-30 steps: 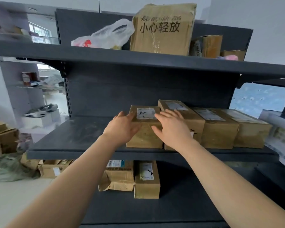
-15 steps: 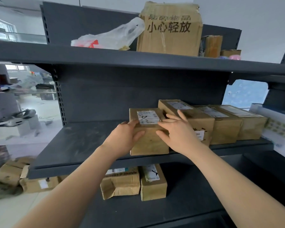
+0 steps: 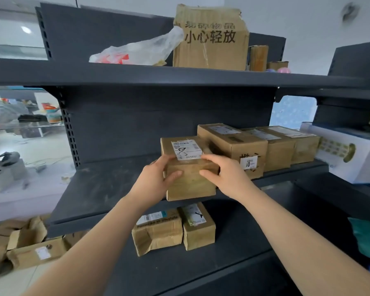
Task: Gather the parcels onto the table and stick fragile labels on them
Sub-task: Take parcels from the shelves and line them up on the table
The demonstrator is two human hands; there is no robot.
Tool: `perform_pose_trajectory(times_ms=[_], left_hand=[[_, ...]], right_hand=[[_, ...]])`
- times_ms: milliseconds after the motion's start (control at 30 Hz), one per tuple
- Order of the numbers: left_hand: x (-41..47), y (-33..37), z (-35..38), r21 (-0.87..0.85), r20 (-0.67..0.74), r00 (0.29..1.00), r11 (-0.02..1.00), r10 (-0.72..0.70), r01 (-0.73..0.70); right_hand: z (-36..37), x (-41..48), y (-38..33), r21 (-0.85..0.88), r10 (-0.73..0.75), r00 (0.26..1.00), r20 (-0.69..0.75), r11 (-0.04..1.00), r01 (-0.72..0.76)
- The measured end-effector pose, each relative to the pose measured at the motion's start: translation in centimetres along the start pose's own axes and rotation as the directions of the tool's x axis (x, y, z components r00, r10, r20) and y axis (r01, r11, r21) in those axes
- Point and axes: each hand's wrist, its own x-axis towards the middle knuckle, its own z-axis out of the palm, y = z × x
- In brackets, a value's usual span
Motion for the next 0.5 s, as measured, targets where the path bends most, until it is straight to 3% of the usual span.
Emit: perform_pose_trajectory(times_ms=[333,500], left_hand=[[-6.2,2.9,0.8,-0.081,-0.069,0.993,0.992,0.095,-0.101],[-10.7,6.4,1.7,-0.116,-0.077,0.991,0.987,0.107,-0.116]], right_hand=[[-2.0,-7.6,-1.5,-0.009,-0.061,0.989,-0.135,0.998,0.06],[-4.8,-13.3,-2.4,0.031,-0.021,0.986,-0.167,0.999,0.027]])
